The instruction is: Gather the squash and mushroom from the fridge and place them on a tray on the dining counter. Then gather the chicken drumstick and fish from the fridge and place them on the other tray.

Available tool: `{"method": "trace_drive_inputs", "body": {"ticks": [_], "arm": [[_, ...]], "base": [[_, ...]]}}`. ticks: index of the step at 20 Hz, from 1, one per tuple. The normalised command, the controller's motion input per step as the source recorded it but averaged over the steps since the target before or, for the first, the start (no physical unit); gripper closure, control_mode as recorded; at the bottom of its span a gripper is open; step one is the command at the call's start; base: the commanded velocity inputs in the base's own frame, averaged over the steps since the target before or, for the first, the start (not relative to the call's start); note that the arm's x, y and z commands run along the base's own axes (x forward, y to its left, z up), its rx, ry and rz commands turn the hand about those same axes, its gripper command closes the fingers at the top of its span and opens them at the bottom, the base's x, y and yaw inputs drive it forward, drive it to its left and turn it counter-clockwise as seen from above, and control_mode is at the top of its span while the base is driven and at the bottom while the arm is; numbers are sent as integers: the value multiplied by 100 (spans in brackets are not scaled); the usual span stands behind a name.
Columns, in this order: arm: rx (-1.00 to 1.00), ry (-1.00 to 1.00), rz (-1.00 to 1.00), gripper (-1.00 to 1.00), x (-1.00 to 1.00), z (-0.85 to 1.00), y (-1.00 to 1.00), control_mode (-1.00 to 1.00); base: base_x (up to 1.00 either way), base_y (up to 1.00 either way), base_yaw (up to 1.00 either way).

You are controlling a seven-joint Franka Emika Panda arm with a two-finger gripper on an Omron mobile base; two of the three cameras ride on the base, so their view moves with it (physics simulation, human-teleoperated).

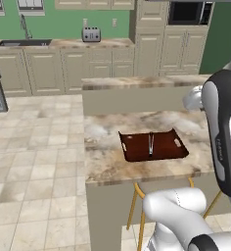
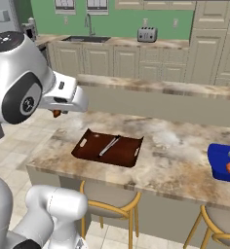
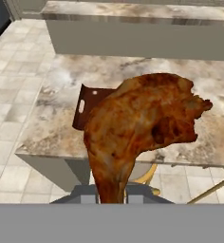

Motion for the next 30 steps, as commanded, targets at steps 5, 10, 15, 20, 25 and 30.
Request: {"method": "trace_drive_inputs", "body": {"ticks": [5, 10, 15, 20, 25, 30], "arm": [[2, 6, 0, 100, 56, -20, -1, -100], [0, 16, 0, 100, 76, -89, 7, -100], [0, 12, 0, 100, 49, -94, 7, -100], [5, 0, -8, 100, -2, -44, -22, -100], [5, 0, -18, 100, -8, -35, -39, -100], [1, 6, -16, 100, 18, -37, -33, -100]], "base": [[39, -2, 0], [0, 0, 0], [0, 0, 0], [0, 0, 0], [0, 0, 0], [0, 0, 0]]}}
